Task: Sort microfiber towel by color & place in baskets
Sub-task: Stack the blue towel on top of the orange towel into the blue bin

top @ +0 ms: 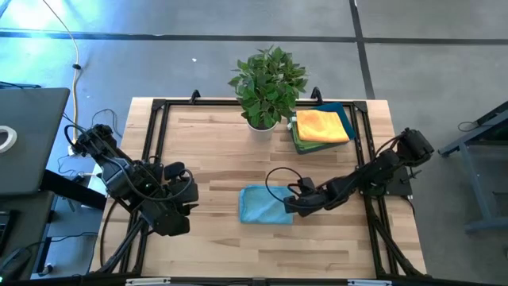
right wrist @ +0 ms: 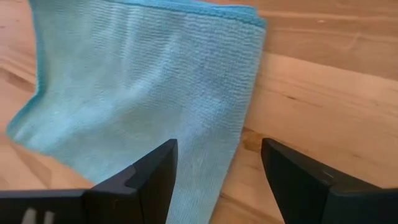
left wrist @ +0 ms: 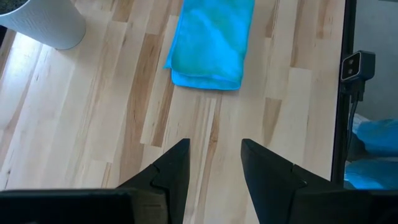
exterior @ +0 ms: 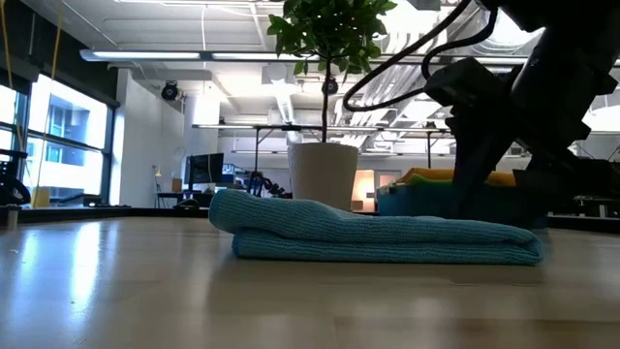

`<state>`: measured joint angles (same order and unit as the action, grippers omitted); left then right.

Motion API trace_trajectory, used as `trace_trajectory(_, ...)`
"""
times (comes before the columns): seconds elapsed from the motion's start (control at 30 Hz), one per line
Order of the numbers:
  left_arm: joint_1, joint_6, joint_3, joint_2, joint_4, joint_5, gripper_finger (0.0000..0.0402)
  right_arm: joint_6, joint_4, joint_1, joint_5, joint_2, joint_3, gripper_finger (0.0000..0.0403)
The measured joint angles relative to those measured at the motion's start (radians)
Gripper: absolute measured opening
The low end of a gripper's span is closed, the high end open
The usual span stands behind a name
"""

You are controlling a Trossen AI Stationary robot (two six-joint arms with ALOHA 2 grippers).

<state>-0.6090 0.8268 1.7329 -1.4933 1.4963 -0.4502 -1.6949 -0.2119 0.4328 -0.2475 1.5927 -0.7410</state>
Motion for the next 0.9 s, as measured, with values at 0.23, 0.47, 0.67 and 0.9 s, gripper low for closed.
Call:
trace_trajectory(0.23,0.000,0.004,0.000,0.000,0.000,0.000,0.0133,-0.005,0.069,0.000,-0.012,0.064,-0.001,0.0226)
trace_trajectory(0.47,0.000,0.008,0.000,0.000,0.000,-0.001,0.0133,-0.004,0.121,0.000,-0.022,0.074,0.000,0.0226)
trace_trajectory(0.67,0.000,0.008,0.000,0.000,0.000,-0.001,0.0133,-0.001,0.165,0.000,-0.022,0.113,0.000,0.0200)
trace_trajectory(0.9,0.000,0.008,0.000,0.000,0.000,-0.001,0.0133,-0.007,0.186,0.000,-0.019,0.134,-0.003,0.0142)
